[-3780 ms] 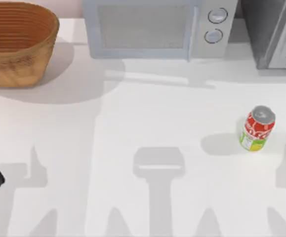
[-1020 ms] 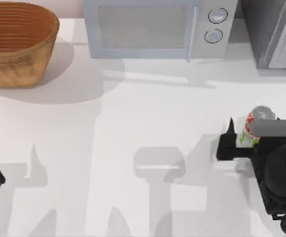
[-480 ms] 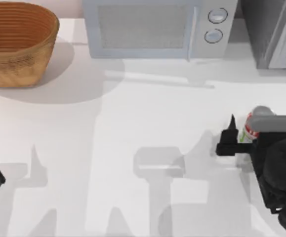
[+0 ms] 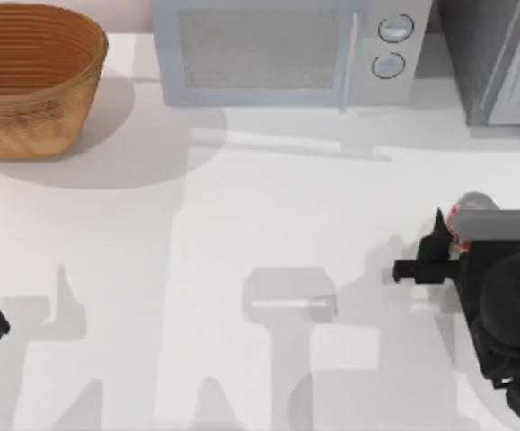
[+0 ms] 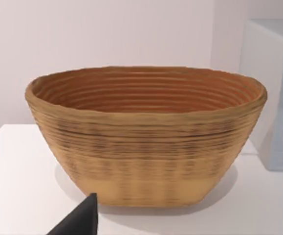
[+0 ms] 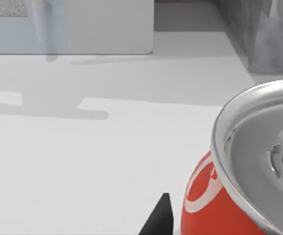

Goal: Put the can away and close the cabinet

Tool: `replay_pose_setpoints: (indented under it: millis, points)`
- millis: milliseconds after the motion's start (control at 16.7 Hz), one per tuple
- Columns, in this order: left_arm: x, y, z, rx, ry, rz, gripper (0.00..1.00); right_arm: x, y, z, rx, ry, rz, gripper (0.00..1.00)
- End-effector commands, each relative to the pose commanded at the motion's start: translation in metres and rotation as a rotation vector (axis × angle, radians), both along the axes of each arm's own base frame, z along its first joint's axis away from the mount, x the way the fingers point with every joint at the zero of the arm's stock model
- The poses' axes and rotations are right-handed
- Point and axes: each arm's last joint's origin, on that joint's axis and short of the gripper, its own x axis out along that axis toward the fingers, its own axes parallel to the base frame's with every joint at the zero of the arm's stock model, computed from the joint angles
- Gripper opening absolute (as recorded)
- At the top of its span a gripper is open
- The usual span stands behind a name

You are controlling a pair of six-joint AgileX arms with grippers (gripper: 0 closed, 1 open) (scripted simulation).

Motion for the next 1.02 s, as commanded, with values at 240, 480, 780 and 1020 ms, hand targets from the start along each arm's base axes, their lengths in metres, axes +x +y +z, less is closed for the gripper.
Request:
replay_pose_setpoints:
  millis: [240,480,780,1020]
  points:
    - [0.0,0.0,0.0,0.0,0.0,0.0,1.0,0.0,0.0,0.0,0.0,0.0,0.0,0.0]
    - [0.0,0.0,0.0,0.0,0.0,0.0,1.0,0.0,0.0,0.0,0.0,0.0,0.0,0.0]
    - [0.0,0.0,0.0,0.0,0.0,0.0,1.0,0.001,0.001,0.003,0.003,-0.003,0.002,0.0]
    - [0.0,0.0,0.0,0.0,0.0,0.0,1.0,0.009,0.006,0.027,0.011,-0.014,0.01,0.0]
